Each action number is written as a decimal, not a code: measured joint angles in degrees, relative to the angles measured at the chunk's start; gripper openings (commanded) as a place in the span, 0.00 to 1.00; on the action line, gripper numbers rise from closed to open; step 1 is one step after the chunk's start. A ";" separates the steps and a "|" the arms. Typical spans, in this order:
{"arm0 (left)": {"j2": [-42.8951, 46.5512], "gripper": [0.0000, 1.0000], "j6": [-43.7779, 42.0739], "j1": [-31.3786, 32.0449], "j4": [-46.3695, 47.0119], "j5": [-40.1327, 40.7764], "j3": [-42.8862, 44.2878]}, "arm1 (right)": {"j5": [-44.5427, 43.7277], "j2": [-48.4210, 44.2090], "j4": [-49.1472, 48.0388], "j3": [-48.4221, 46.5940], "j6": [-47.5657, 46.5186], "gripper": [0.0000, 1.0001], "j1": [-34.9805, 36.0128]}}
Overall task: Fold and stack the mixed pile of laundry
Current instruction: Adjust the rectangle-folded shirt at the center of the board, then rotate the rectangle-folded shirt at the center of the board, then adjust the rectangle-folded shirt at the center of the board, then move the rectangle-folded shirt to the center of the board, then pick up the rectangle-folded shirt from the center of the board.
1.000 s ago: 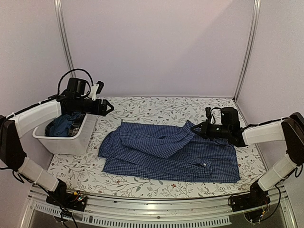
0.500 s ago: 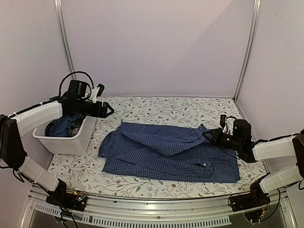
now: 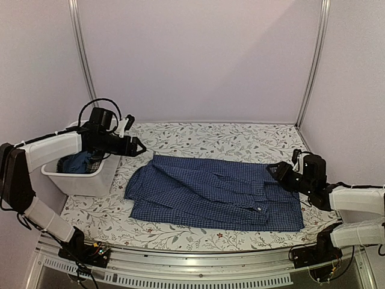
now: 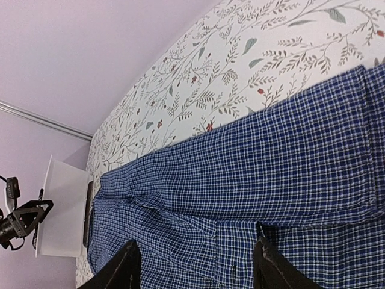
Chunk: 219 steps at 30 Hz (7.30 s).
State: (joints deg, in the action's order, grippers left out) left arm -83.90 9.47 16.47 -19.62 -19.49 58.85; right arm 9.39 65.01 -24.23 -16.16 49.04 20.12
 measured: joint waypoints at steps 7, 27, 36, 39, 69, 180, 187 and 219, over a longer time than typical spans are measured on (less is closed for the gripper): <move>1.60 0.72 1.81 6.69 -3.26 1.88 -5.42 | -1.53 -3.76 15.41 -15.06 -11.02 0.58 -0.66; -17.59 0.56 8.63 19.74 -9.60 8.70 -1.20 | 16.55 45.99 46.40 -50.73 -41.09 0.48 0.85; -35.39 0.52 5.86 9.64 -9.46 11.93 21.62 | 18.29 45.29 46.77 -49.07 -42.42 0.46 0.52; -44.57 0.54 4.61 6.32 -10.36 13.16 35.47 | 23.23 44.81 47.41 -48.00 -42.32 0.45 1.84; -32.61 0.51 7.39 15.21 -12.85 11.50 19.74 | 34.82 53.05 55.76 -55.98 -48.48 0.38 2.73; -24.39 0.46 3.91 18.62 0.04 14.03 4.52 | 36.11 65.85 45.05 -73.88 -28.46 0.42 12.20; -33.90 0.43 3.82 18.36 0.26 14.10 16.85 | 37.68 66.73 43.50 -73.90 -25.97 0.42 8.52; 4.26 0.97 17.35 14.34 10.23 11.80 2.36 | 27.47 25.81 43.89 -65.92 -32.39 0.86 -6.12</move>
State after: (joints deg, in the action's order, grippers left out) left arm -79.64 26.83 30.81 -9.39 -7.68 61.21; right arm 36.86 90.83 19.66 -82.08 16.64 14.00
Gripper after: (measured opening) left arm 0.996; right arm 0.923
